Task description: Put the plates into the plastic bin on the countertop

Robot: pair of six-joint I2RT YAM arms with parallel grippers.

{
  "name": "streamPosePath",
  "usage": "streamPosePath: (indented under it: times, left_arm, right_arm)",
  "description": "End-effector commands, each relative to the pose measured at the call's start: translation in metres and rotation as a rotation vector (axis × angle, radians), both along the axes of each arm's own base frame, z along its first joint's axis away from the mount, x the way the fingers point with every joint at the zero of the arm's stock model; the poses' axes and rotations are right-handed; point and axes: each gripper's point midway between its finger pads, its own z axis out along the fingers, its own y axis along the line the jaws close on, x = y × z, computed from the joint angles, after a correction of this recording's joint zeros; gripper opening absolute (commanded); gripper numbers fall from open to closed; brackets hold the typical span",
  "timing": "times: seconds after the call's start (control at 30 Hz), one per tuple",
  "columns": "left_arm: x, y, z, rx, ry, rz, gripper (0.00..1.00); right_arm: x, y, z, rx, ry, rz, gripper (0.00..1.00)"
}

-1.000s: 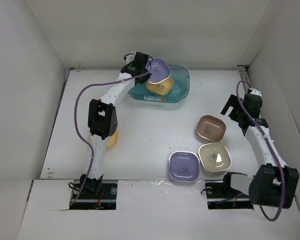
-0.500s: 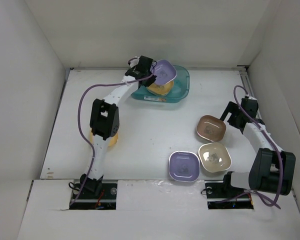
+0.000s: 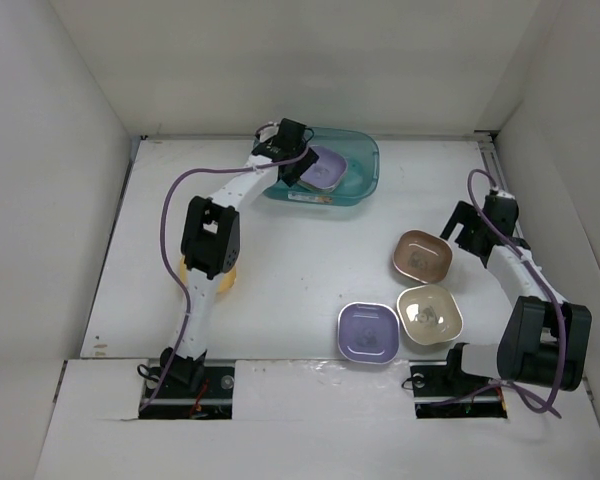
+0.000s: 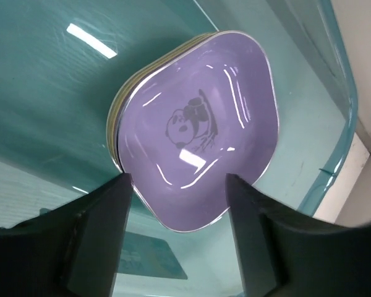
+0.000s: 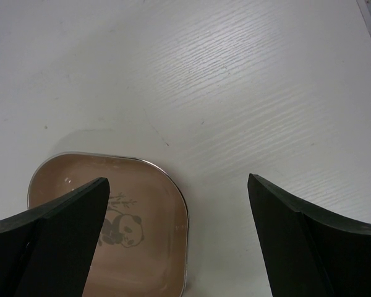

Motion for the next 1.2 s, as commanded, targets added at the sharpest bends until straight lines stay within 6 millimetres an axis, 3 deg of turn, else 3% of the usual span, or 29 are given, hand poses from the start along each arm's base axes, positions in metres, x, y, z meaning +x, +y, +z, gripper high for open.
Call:
streamPosePath:
  times: [0.0,0.03,0.1,0.23,0.33,0.37,0.43,0.47,0.53,0.57,0.6,0.67,0.7,0.73,0.8,0.83,0.9,0.93,0.97,1.03,1.07,1.1,1.17]
  left_arm:
    - [-0.002,0.0,0.044,-0.037,-0.074,0.013,0.6]
    - [-0.007,-0.004,0.046,-0.029,-0.079,-0.006,0.69]
    - [-0.005,-0.003,0.069,-0.037,-0.137,-0.009,0.99]
    - [-0.015,0.006,0.128,0.004,-0.249,-0.034,1.0]
    - [-0.023,0.016,0.159,0.044,-0.303,-0.05,1.0]
    - [-0.027,0.025,0.181,0.054,-0.346,-0.032,1.0]
    - [-0.036,0.035,0.193,0.106,-0.363,-0.043,1.0]
    - [-0.043,0.044,0.211,0.118,-0.394,-0.028,1.0]
    - [-0.053,0.05,0.217,0.141,-0.4,-0.044,1.0]
    - [-0.062,0.058,0.232,0.155,-0.429,-0.041,1.0]
    - [-0.068,0.063,0.223,0.181,-0.41,-0.044,1.0]
    - [-0.08,0.072,0.219,0.202,-0.4,-0.042,1.0]
    - [-0.092,0.081,0.229,0.208,-0.417,-0.037,1.0]
    - [-0.1,0.085,0.203,0.243,-0.373,-0.055,1.0]
    - [-0.115,0.088,0.19,0.236,-0.357,-0.079,1.0]
    - [-0.135,0.094,0.169,0.243,-0.32,-0.114,1.0]
    - [-0.152,0.094,0.15,0.22,-0.311,-0.149,1.0]
    - [-0.167,0.093,0.153,0.182,-0.331,-0.182,1.0]
    - [-0.183,0.097,0.114,0.202,-0.266,-0.215,1.0]
    - [-0.201,0.093,0.103,0.176,-0.281,-0.276,1.0]
    - [-0.219,0.087,0.078,0.179,-0.231,-0.322,1.0]
    - [-0.225,0.082,0.074,0.19,-0.242,-0.348,1.0]
    - [-0.249,0.056,0.057,0.246,-0.227,-0.461,1.0]
  right_arm:
    - [0.004,0.0,0.001,-0.009,-0.022,0.025,0.99]
    - [0.001,0.002,-0.003,0.001,-0.015,0.032,0.99]
    - [-0.002,0.003,-0.004,-0.005,-0.011,0.039,0.99]
    - [-0.002,0.005,-0.015,0.009,0.02,0.046,0.96]
    - [-0.002,0.01,-0.028,0.039,0.032,0.057,0.86]
    - [-0.006,0.01,-0.036,0.044,0.053,0.057,0.82]
    - [-0.005,0.01,-0.045,0.049,0.075,0.056,0.77]
    - [-0.006,0.011,-0.049,0.053,0.089,0.056,0.74]
    - [-0.003,0.01,-0.055,0.056,0.102,0.056,0.58]
    - [-0.004,0.01,-0.059,0.058,0.112,0.056,0.47]
    - [0.0,0.011,-0.057,0.063,0.102,0.062,0.25]
    - [0.003,0.012,-0.058,0.077,0.102,0.06,0.12]
    - [0.008,0.012,-0.055,0.083,0.095,0.053,0.04]
    - [0.015,0.01,-0.048,0.078,0.074,0.053,0.0]
    - [0.025,0.011,-0.037,0.092,0.042,0.045,0.0]
    - [0.031,0.009,-0.03,0.088,0.024,0.046,0.0]
    - [0.044,0.007,-0.008,0.088,-0.015,0.039,0.0]
    - [0.047,0.007,-0.001,0.094,-0.024,0.032,0.0]
    - [0.058,0.008,0.02,0.084,-0.07,0.043,0.0]
    - [0.063,0.016,0.045,0.079,-0.111,0.042,0.0]
    - [0.068,0.023,0.059,0.069,-0.142,0.059,0.0]
    - [0.077,0.027,0.08,0.066,-0.191,0.059,0.0]
    - [0.091,0.053,0.109,0.086,-0.256,0.1,0.0]
